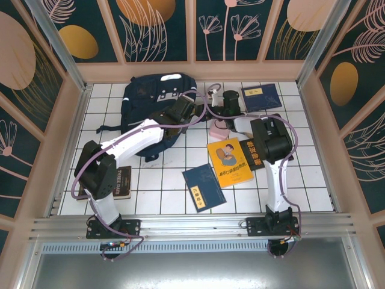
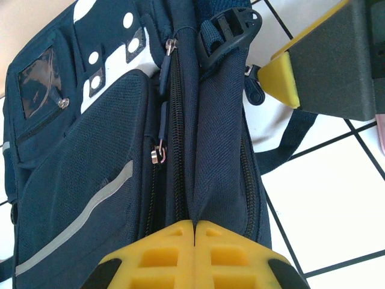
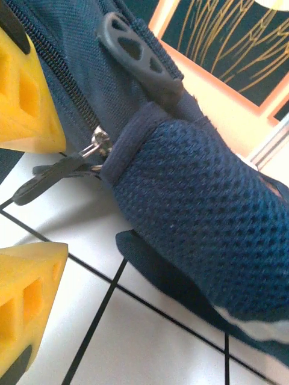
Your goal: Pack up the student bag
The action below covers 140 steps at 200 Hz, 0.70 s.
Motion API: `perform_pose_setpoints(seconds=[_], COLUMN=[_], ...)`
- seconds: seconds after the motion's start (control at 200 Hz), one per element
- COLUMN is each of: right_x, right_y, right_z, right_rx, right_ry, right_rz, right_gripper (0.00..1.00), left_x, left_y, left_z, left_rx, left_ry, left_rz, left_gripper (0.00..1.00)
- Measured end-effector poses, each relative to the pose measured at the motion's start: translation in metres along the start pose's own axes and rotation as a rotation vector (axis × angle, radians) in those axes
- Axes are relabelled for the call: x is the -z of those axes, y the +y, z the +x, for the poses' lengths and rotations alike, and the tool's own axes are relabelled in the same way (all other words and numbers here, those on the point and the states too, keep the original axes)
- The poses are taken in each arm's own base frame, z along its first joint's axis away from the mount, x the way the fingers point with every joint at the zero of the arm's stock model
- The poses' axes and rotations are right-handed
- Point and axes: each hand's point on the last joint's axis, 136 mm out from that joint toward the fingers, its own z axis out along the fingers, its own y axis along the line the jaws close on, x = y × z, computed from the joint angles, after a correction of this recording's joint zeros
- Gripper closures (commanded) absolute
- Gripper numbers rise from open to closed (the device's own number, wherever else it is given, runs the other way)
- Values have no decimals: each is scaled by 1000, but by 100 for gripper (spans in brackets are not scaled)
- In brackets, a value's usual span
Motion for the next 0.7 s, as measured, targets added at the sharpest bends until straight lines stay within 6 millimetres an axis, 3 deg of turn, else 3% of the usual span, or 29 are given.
perform_pose_setpoints(seconds=[0.335,0.591,0.641,0.701], right_x=[-1,0,1,2], right_y=[10,2,1,0], right_z=[11,21,24,24], right_rx=[1,5,9,14], right_ry=[61,74,75,74], right_rz=[-69,-37,-29,-21], right_gripper=[74,76,83,83], left_x=[2,2,2,2], left_y=[1,1,1,1], left_z=[-1,-1,-1,-1], left_rx=[2,2,2,2], left_ry=[-1,-1,-1,-1], left_rz=[0,-1,-1,-1], left_gripper=[100,100,100,100])
